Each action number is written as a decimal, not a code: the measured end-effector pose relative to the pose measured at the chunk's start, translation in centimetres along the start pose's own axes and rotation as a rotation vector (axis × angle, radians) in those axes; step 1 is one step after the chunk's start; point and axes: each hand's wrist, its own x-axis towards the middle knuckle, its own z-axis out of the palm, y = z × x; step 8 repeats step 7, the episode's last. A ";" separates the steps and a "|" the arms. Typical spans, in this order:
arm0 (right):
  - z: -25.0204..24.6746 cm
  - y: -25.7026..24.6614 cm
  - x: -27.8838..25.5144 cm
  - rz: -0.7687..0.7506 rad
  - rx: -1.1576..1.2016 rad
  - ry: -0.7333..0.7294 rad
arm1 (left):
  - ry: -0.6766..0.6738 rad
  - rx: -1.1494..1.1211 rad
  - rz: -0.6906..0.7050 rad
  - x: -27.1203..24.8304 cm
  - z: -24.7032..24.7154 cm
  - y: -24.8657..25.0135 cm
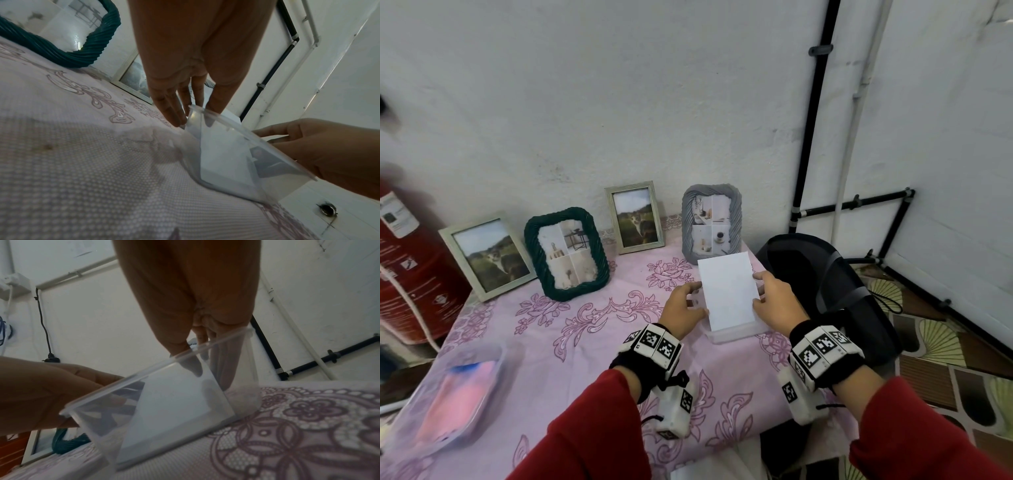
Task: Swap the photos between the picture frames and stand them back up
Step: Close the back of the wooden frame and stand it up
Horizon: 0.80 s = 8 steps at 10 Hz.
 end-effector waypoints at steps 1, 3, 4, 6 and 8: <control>0.0 -0.1 -0.1 0.004 -0.001 0.003 | 0.010 0.001 -0.001 -0.1 0.0 0.1; -0.1 -0.3 -0.1 0.022 -0.009 -0.014 | 0.005 0.027 -0.001 -0.5 -0.2 0.2; 0.0 -0.4 -0.2 0.036 -0.026 0.008 | -0.003 0.022 0.002 -0.9 -0.4 0.2; 0.5 -1.5 -1.6 -0.096 -0.050 0.159 | 0.091 0.024 0.048 -2.2 -1.7 0.6; 0.9 -2.0 -2.4 -0.132 -0.063 0.198 | 0.128 -0.034 0.088 -2.9 -2.4 0.5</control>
